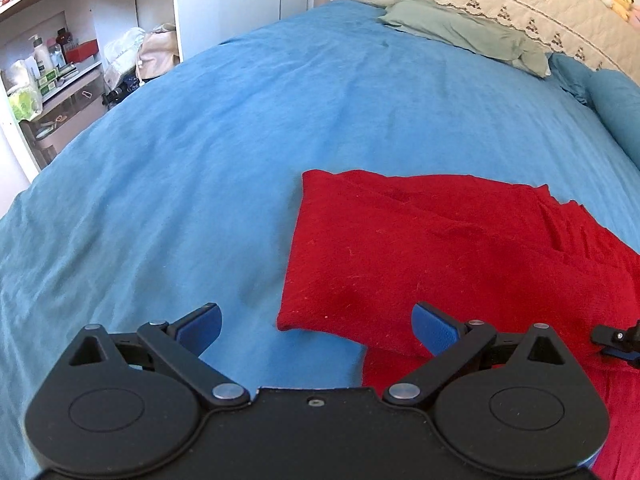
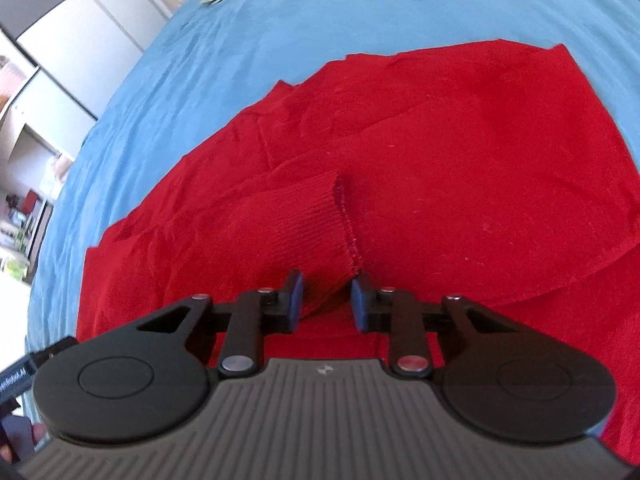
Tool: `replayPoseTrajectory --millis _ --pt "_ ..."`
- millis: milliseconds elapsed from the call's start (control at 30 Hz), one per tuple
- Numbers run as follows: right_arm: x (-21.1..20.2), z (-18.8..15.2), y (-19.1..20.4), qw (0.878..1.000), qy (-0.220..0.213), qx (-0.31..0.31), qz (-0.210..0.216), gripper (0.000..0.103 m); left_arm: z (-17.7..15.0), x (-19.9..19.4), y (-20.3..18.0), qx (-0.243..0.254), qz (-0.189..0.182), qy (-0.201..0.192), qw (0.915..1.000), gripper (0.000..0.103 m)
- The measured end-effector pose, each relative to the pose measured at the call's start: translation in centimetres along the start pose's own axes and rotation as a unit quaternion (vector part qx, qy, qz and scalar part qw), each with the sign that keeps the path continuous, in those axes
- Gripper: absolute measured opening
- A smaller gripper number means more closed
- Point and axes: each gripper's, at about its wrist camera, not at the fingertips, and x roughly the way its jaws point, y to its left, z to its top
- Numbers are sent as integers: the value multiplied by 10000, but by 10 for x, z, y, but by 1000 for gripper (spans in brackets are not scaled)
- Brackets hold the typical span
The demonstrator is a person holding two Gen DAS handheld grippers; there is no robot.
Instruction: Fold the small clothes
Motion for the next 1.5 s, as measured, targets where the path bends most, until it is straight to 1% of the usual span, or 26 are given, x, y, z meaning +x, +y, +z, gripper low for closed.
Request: replayPoseTrajectory --millis 67,100,133,200,267,400,533,600,667,700,733,800,900,967,1067,1133,1200,1300,1367,1400,1467,1500 --pt "2 0 -1 10000 -30 84 -40 29 0 1 0 -27 -21 11 10000 103" --pt "2 0 -1 9999 -40 78 -66 23 0 2 -1 -33 -21 13 10000 103" --pt "2 1 -1 10000 -45 52 -53 21 0 2 -1 -29 -19 14 10000 103" --pt "-1 3 2 10000 -77 -46 -33 20 0 2 -3 -17 -11 18 10000 103" --pt "-9 7 8 9995 -198 -244 34 20 -1 1 -5 -28 -23 33 10000 103" --pt "-37 23 18 9952 -621 -739 144 20 -1 -2 -12 -14 -122 30 9999 103" --pt "-81 36 13 9812 -1354 -1367 -122 20 0 -3 -22 138 -193 -4 9997 103" --pt "-96 40 1 9741 -1617 -1548 -328 20 0 0 -27 200 -205 21 9996 103" --pt "-104 40 -15 9671 -1750 -1740 -617 20 -1 3 -30 205 -222 38 9995 103" --pt "-103 39 -26 9648 -1726 -1808 -814 20 -1 4 -33 208 -232 51 9995 103" --pt "-100 36 -38 9651 -1648 -1797 -952 20 -1 6 -35 210 -234 57 9995 103" --pt "-90 34 -62 9710 -1435 -1584 -1071 20 -1 7 -38 223 -256 56 9994 103" --pt "-76 32 -83 9733 -1260 -1451 -1259 20 1 10 -44 319 -258 59 9991 103" --pt "-76 34 -87 9731 -1295 -1417 -1274 20 3 11 -47 396 -251 44 9989 103" --pt "-87 35 -86 9672 -1563 -1526 -1296 20 4 14 -49 493 -224 58 9985 103" --pt "-83 35 -90 9637 -1567 -1663 -1381 20 3 15 -48 516 -176 75 9985 103" --pt "-74 36 -96 9639 -1434 -1670 -1499 20 3 17 -46 493 -146 111 9986 103" --pt "-62 30 -102 9663 -1056 -1655 -1663 20 2 20 -44 458 -63 187 9988 103" --pt "-55 27 -106 9674 -867 -1643 -1720 21 4 17 -46 509 -126 141 9985 103" --pt "-53 25 -106 9671 -819 -1642 -1762 25 5 13 -49 572 -201 76 9981 103" --pt "-56 24 -104 9666 -911 -1558 -1820 52 7 5 -57 779 -373 -65 9962 103" --pt "-61 24 -102 9669 -1020 -1514 -1783 78 9 1 -64 950 -502 -149 9941 103"
